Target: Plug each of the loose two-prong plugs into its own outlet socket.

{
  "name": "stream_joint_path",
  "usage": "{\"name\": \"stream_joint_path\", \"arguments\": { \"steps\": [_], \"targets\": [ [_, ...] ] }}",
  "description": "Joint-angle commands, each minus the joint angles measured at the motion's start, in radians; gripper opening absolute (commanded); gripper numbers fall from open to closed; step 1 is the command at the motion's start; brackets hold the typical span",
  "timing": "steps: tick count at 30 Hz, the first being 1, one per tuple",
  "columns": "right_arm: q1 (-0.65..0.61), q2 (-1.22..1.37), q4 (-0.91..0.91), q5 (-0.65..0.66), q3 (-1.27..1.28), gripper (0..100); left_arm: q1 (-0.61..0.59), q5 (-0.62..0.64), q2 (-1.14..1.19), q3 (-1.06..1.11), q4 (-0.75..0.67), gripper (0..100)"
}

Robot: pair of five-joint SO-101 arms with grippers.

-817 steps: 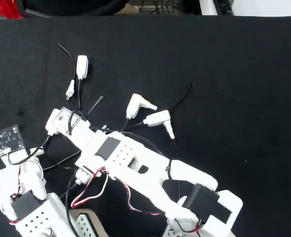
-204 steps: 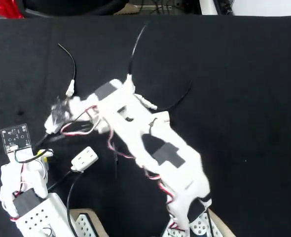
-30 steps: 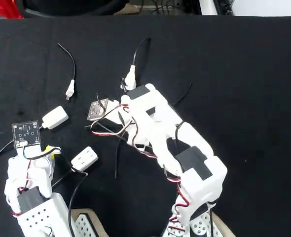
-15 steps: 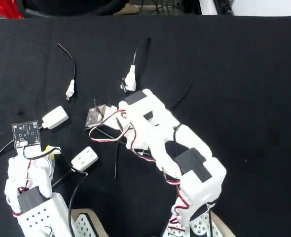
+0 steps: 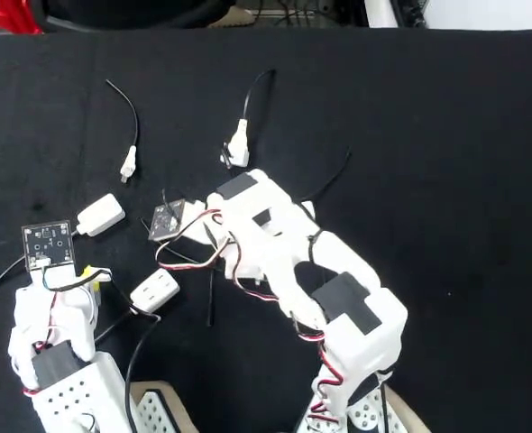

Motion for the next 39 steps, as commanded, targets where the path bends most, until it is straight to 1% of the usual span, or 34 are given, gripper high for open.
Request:
{"name": "stream_joint_path", "arguments": {
  "steps": [1, 8, 12, 16, 24, 27, 32, 34, 36, 39],
  "targets": [
    [-0.046, 0.051, 0.026, -0.012, 0.015, 8.0, 0.007, -0.009, -0.006, 0.019, -0.02, 22],
    [-0.048, 0.056, 0.057, -0.002, 0.016, 7.7, 0.007, -0.009, -0.006, 0.019, -0.02, 22],
    [-0.084, 0.05, 0.061, 0.038, 0.056, 8.0, 0.007, -0.009, -0.006, 0.019, -0.02, 22],
    [-0.127, 0.048, 0.061, 0.049, 0.082, 8.1, 0.007, -0.009, -0.006, 0.019, -0.02, 22],
    [-0.127, 0.048, 0.061, 0.049, 0.087, 7.6, 0.007, -0.009, -0.006, 0.019, -0.02, 22],
    [-0.124, 0.048, 0.061, 0.049, 0.079, 1.2, 0.007, -0.009, -0.006, 0.019, -0.02, 22],
    [-0.084, 0.012, 0.066, 0.043, 0.051, 1.1, 0.007, -0.009, -0.006, 0.019, -0.02, 22],
    [-0.057, -0.051, 0.06, 0.017, 0.05, 1.1, 0.007, -0.009, -0.006, 0.019, -0.02, 22],
    [-0.049, -0.134, 0.048, -0.041, 0.053, 1.1, 0.008, -0.009, -0.006, 0.019, -0.02, 22],
    [-0.049, -0.286, -0.021, -0.129, 0.079, 1.1, 0.008, -0.009, -0.006, 0.019, -0.02, 22]
  ]
}}
